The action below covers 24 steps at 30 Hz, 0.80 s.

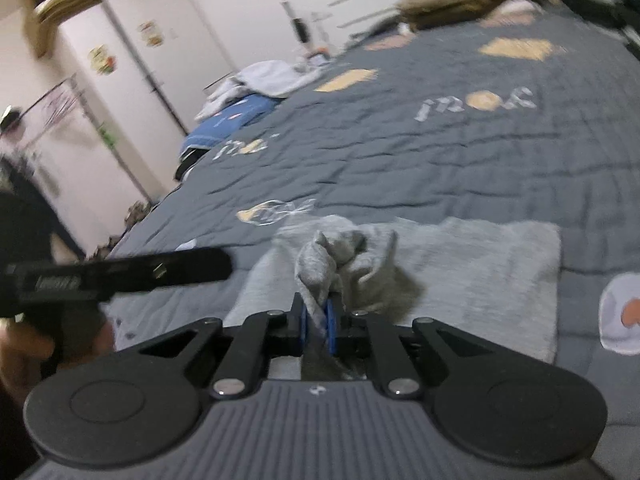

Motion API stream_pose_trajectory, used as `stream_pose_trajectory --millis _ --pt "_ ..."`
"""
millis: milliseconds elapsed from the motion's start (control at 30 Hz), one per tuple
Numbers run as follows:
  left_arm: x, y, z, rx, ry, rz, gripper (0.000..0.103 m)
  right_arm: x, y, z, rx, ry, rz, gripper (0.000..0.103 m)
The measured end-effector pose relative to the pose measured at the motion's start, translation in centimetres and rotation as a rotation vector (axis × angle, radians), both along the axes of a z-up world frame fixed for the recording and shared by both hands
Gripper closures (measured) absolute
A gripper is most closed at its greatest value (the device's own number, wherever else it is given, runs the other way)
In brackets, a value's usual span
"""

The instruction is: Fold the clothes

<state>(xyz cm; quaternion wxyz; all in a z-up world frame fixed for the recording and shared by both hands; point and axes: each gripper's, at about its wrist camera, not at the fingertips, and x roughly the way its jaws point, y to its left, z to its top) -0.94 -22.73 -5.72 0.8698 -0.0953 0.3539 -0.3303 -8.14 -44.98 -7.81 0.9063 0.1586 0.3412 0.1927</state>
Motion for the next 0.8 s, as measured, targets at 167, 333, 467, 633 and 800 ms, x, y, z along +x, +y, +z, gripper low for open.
stream_pose_trajectory --millis 167,333,467,633,800 --pt "-0.1 0.2 0.0 -0.080 0.036 -0.058 0.032 -0.7 2.6 0.7 -0.121 -0.037 0.058 0.093" --pt "0.0 -0.8 -0.9 -0.039 0.092 -0.098 0.036 -1.6 4.6 0.3 -0.209 -0.050 0.126 0.093" --pt "0.0 -1.6 -2.1 0.027 0.128 -0.114 0.073 -1.9 5.5 -0.1 -0.242 -0.036 0.174 0.090" --pt "0.5 -1.6 -3.5 0.107 0.165 -0.095 0.093 -2.0 4.6 0.7 -0.221 0.007 0.216 0.082" --pt "0.5 -1.7 -3.4 0.174 0.146 -0.089 0.093 -1.5 -0.3 2.0 -0.063 0.010 0.132 0.077"
